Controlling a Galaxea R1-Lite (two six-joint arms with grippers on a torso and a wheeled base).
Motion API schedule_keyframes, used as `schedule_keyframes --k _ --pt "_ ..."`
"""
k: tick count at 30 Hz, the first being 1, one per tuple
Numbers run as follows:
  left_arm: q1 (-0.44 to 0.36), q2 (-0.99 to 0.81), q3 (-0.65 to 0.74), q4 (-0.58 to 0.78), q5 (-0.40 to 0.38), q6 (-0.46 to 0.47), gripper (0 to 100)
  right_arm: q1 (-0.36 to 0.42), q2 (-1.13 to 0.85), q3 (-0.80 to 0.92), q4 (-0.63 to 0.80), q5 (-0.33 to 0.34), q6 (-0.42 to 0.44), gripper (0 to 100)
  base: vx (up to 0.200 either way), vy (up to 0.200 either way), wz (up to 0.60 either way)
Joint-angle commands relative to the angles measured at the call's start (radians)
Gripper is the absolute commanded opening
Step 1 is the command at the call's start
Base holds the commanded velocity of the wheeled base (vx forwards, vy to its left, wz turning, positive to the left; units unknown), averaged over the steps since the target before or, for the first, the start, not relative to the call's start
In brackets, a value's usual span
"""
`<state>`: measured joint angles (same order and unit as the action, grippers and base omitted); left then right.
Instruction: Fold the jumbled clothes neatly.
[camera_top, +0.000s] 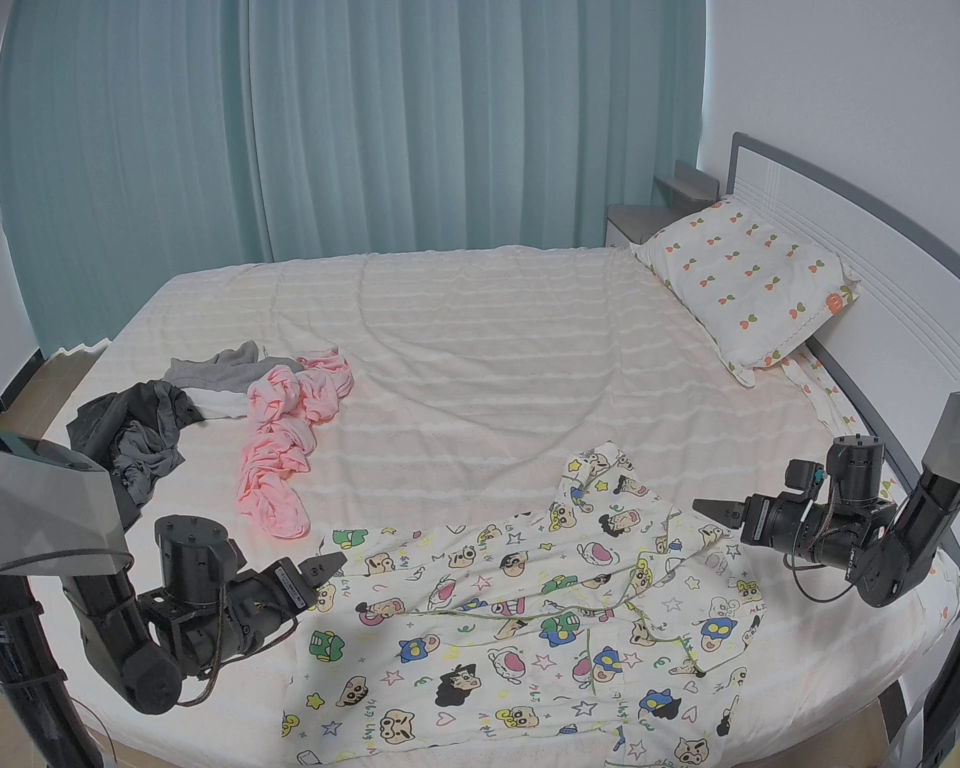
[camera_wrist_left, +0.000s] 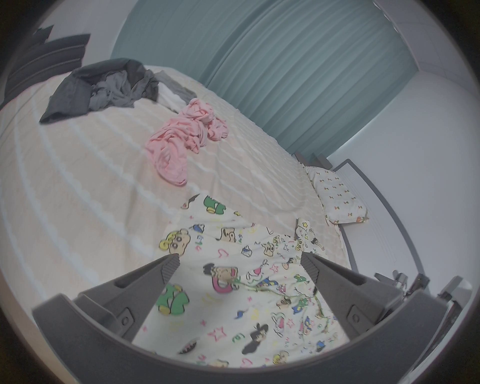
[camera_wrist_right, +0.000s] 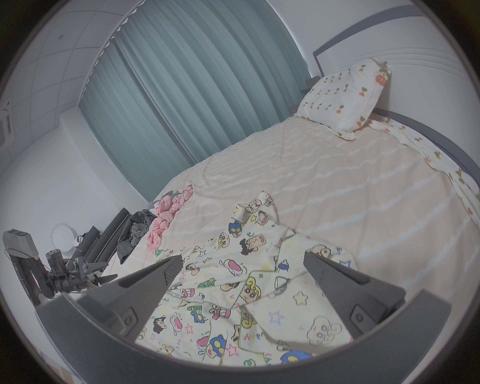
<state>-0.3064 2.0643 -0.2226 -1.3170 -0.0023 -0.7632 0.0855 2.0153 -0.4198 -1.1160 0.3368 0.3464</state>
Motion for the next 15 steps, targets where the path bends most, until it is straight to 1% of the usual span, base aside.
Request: schedule_keyframes --k 1,3,4,6,8,10,12,15 --pt "0.064 0.116 -0.158 0.036 0.002 0.120 100 -0.004 -0.136 0.133 -0.002 0.005 0.029 100 0.000 0.000 0.00" --pt "0.085 0.114 -0.235 0.108 -0.004 0.137 100 -0.004 -0.150 0.151 -0.002 0.002 0.033 100 0.000 0.000 0.00" --pt "0.089 0.114 -0.247 0.124 -0.005 0.137 100 -0.004 -0.150 0.153 -0.002 0.002 0.033 100 0.000 0.000 0.00" --pt "0.112 0.103 -0.365 0.294 -0.011 0.142 100 -0.003 -0.152 0.161 -0.002 0.002 0.033 100 0.000 0.000 0.00" --pt "0.130 0.086 -0.440 0.412 -0.027 0.148 100 -0.001 -0.155 0.164 -0.004 0.002 0.036 100 0.000 0.000 0.00" --pt "0.145 0.080 -0.494 0.487 -0.074 0.163 100 -0.001 -0.164 0.165 -0.004 0.002 0.037 100 0.000 0.000 0.00" --pt "0.167 0.086 -0.546 0.553 -0.145 0.182 100 0.000 -0.176 0.168 -0.002 0.002 0.051 100 0.000 0.000 0.00" --pt "0.199 0.109 -0.612 0.607 -0.205 0.214 100 0.011 -0.188 0.170 -0.002 0.001 0.106 100 0.000 0.000 0.00"
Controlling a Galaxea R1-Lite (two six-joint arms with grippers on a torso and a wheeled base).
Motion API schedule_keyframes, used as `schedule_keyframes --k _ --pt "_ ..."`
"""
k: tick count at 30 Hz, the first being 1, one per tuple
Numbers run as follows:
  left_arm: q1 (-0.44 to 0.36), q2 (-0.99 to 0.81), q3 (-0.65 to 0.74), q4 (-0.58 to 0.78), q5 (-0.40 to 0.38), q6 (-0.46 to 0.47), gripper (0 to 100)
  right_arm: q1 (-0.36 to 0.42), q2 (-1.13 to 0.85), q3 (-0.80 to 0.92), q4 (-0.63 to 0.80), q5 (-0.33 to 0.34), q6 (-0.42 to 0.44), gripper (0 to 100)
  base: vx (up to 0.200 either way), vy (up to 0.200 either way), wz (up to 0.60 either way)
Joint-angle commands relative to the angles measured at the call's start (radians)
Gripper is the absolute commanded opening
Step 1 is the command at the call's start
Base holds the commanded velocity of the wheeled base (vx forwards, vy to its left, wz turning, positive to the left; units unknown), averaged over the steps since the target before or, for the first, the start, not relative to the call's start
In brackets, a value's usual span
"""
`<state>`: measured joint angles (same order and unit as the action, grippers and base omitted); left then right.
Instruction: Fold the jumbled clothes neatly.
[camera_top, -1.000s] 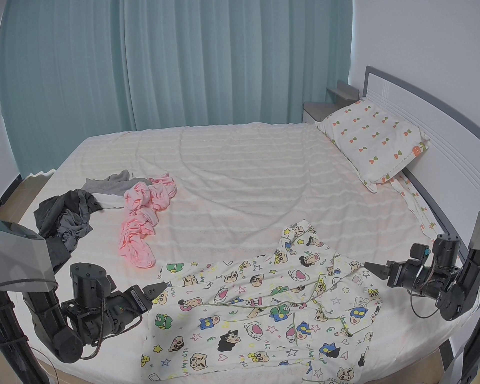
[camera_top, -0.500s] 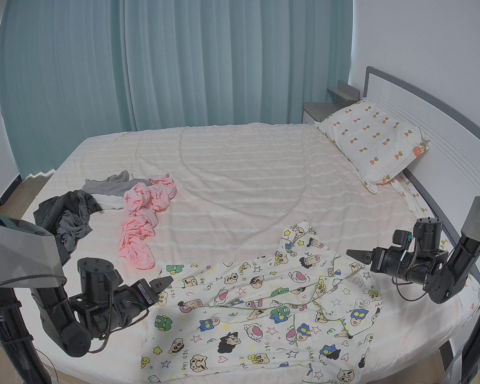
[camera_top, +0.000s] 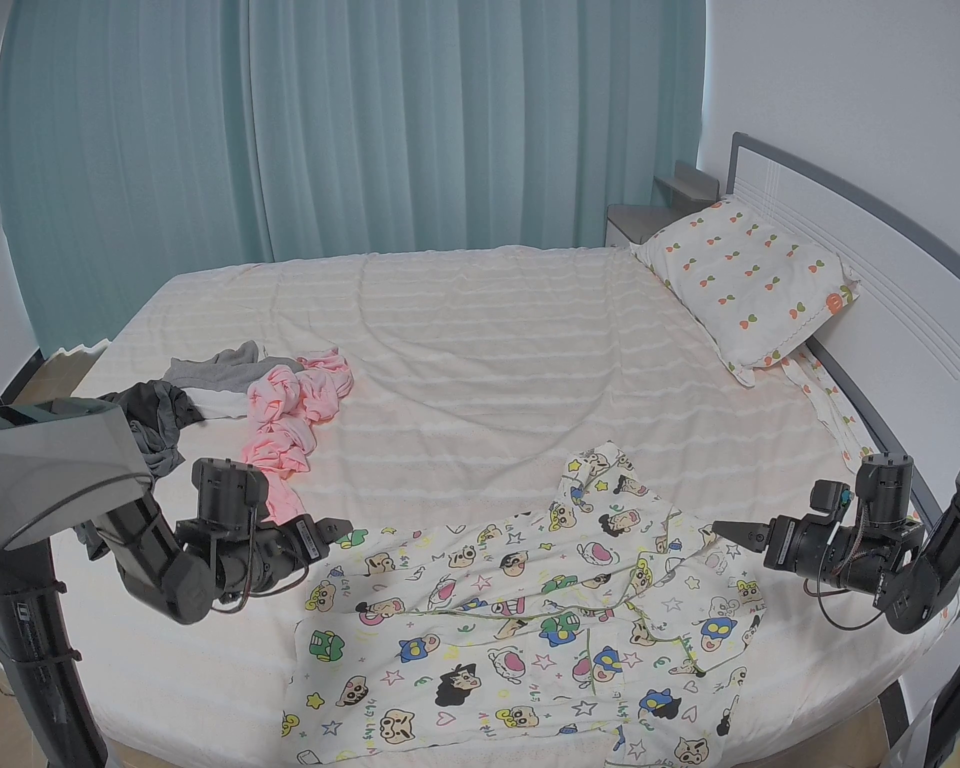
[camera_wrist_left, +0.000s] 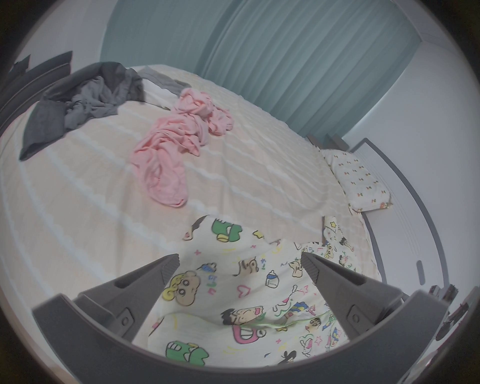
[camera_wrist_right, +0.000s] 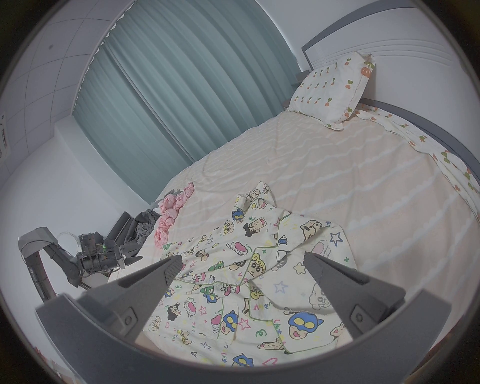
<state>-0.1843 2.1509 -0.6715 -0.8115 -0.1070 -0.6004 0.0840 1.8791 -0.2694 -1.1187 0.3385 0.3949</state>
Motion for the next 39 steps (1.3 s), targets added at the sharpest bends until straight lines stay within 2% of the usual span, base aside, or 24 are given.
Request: schedule_keyframes --k 1,6,10,14,21,33,39 --pt "0.080 0.030 -0.172 0.107 -0.106 0.053 100 0.016 -0.052 0.019 0.000 -0.001 0.064 100 0.000 0.000 0.00" --pt "0.115 0.081 -0.240 0.132 -0.141 0.068 100 0.040 -0.040 0.024 0.000 -0.001 0.084 100 0.000 0.000 0.00" --pt "0.140 0.162 -0.283 0.158 -0.145 0.166 100 0.052 -0.015 0.027 0.000 -0.001 0.094 100 0.000 0.000 0.00" --pt "0.143 0.199 -0.316 0.175 -0.146 0.169 100 0.057 -0.008 0.024 0.000 -0.003 0.093 100 0.000 0.000 0.00" --pt "0.108 0.238 -0.364 0.199 -0.171 0.176 100 0.077 0.012 0.024 0.000 -0.029 0.096 100 0.000 0.000 0.00" --pt "0.040 0.291 -0.485 0.316 -0.168 0.177 100 0.097 0.017 0.018 -0.001 -0.030 0.094 100 0.000 0.000 0.00" --pt "0.034 0.327 -0.523 0.321 -0.151 0.180 100 0.109 0.009 0.016 -0.001 -0.030 0.094 100 0.000 0.000 0.00"
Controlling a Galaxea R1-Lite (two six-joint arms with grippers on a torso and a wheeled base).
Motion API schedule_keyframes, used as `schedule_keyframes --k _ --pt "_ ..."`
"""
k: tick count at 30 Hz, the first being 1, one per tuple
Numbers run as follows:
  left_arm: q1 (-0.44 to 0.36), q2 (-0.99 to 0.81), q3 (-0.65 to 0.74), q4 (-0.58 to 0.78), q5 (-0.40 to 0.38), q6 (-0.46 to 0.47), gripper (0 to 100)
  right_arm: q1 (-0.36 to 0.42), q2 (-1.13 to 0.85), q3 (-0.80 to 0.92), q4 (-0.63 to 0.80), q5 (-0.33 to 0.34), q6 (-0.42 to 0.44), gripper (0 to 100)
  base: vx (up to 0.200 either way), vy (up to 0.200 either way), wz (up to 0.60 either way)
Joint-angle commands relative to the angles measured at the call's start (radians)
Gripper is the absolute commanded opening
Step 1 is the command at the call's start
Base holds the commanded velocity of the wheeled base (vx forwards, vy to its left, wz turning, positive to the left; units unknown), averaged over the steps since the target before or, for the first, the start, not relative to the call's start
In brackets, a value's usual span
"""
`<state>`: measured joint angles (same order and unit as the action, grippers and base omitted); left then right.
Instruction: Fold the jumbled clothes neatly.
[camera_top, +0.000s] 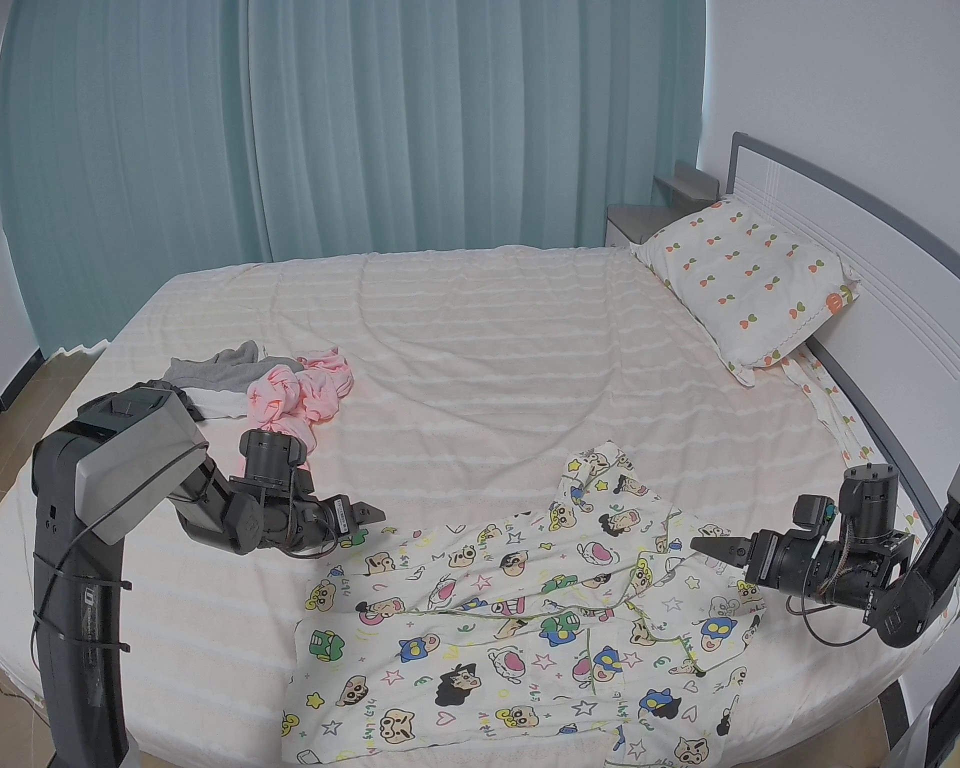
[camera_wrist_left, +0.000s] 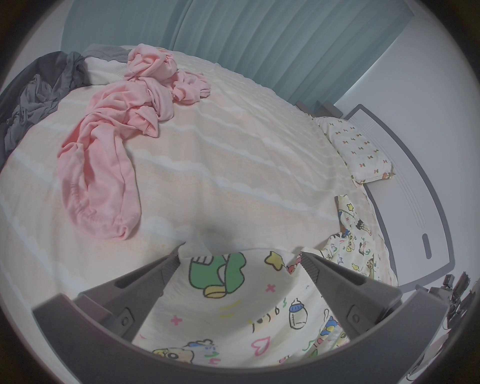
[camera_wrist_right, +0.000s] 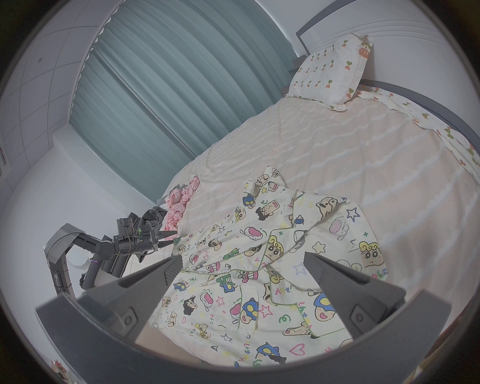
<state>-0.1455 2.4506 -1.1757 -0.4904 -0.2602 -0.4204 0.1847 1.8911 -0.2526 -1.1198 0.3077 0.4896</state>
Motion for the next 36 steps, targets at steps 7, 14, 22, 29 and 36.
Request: schedule_keyframes --k 7,14,22,29,36 --pt "0.006 0.021 -0.015 0.061 0.016 0.005 100 0.018 0.006 -0.001 0.000 0.001 -0.002 100 0.000 0.000 0.00" --pt "0.020 0.024 -0.019 0.093 0.016 0.009 100 0.027 0.000 -0.001 -0.002 0.002 0.000 100 0.000 0.000 0.00" --pt "0.024 0.025 -0.027 0.092 0.018 0.031 0 0.055 -0.004 0.041 -0.087 0.004 0.006 100 0.000 0.000 0.00" --pt "0.041 0.021 -0.047 0.090 0.022 0.029 0 0.079 -0.010 0.082 -0.160 0.004 0.012 100 0.000 0.000 0.00" --pt "0.081 0.024 -0.096 0.087 0.065 0.025 0 0.076 -0.009 0.114 -0.249 0.005 0.023 100 0.000 0.000 0.00"
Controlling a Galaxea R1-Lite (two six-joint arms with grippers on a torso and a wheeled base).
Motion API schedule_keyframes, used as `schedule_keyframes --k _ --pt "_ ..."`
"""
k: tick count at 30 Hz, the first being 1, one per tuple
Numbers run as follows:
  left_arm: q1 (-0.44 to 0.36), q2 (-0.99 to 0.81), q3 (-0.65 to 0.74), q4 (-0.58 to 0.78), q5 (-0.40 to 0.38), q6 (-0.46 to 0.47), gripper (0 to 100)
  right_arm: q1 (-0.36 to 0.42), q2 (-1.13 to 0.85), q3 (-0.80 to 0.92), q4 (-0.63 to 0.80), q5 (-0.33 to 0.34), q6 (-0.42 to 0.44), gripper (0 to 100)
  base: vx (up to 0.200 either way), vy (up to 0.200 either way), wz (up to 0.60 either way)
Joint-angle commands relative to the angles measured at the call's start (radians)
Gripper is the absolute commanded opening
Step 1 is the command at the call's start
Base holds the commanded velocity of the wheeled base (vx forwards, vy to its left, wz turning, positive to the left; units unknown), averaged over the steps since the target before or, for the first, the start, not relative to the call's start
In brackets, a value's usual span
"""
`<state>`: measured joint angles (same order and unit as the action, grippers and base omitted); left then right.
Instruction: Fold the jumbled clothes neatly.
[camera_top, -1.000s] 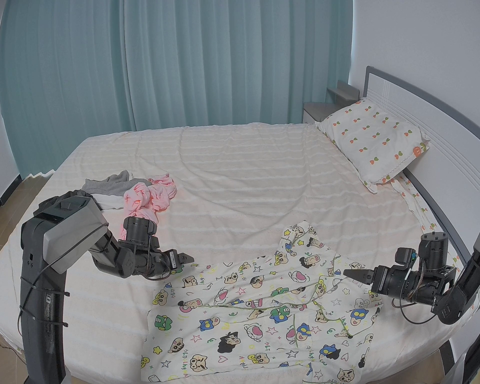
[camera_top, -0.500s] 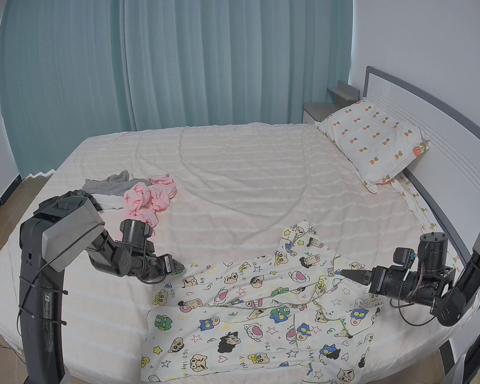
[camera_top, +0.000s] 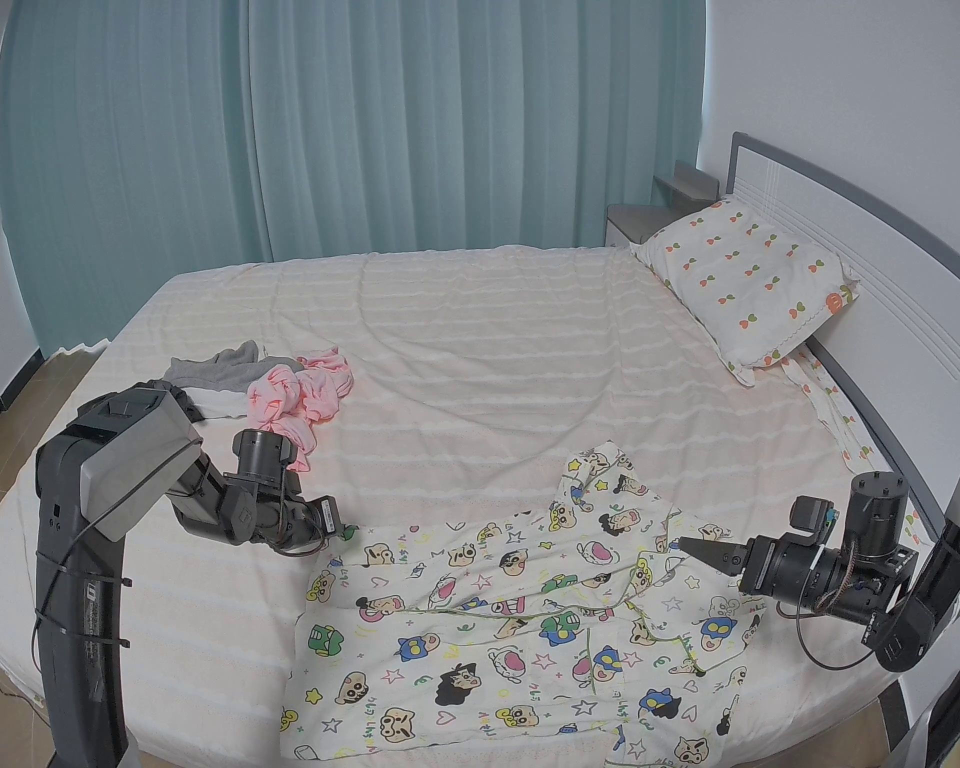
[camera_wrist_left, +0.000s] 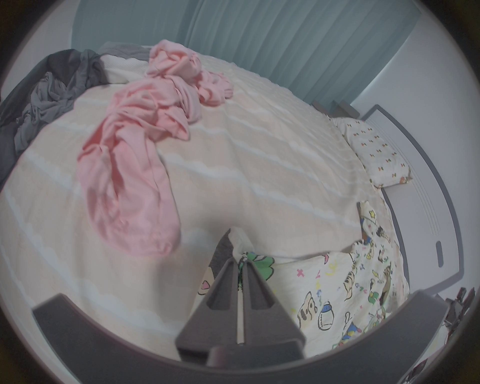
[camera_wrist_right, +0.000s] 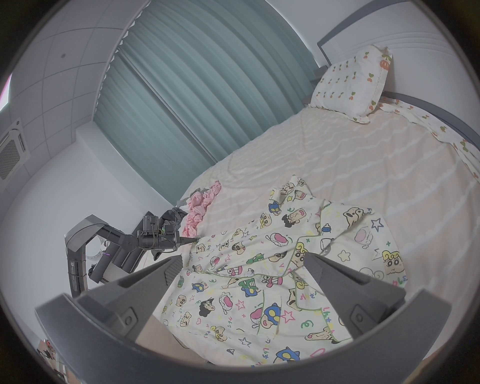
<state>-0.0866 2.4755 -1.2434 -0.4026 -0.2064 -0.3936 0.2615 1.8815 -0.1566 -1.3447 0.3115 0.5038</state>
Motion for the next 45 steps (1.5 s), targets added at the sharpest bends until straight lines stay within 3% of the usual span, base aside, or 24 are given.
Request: schedule_keyframes --k 1,12,19,24,33,34,45 --pt "0.025 -0.001 -0.034 -0.001 0.015 -0.004 0 -0.001 0.002 0.020 -0.031 0.003 0.013 100 0.000 0.000 0.00" --pt "0.039 0.002 -0.113 -0.002 0.022 -0.056 0 -0.004 0.016 0.022 -0.062 0.006 0.047 100 0.000 0.000 0.00" --pt "0.039 0.054 -0.229 -0.001 0.117 -0.102 0 -0.005 0.016 0.022 -0.064 0.006 0.047 100 0.000 0.000 0.00" --pt "0.039 0.080 -0.260 0.004 0.140 -0.131 0 -0.007 0.016 0.025 -0.064 0.006 0.048 100 0.000 0.000 0.00" --pt "0.056 -0.006 -0.130 0.010 0.047 -0.133 0 -0.007 0.018 0.026 -0.062 0.006 0.050 100 0.000 0.000 0.00" --pt "0.062 -0.029 -0.108 0.011 0.030 -0.133 100 -0.007 0.021 0.028 -0.062 0.006 0.050 100 0.000 0.000 0.00" --pt "0.136 -0.112 0.056 0.010 -0.215 -0.126 100 -0.004 0.080 0.043 -0.064 -0.003 0.050 100 0.000 0.000 0.00"
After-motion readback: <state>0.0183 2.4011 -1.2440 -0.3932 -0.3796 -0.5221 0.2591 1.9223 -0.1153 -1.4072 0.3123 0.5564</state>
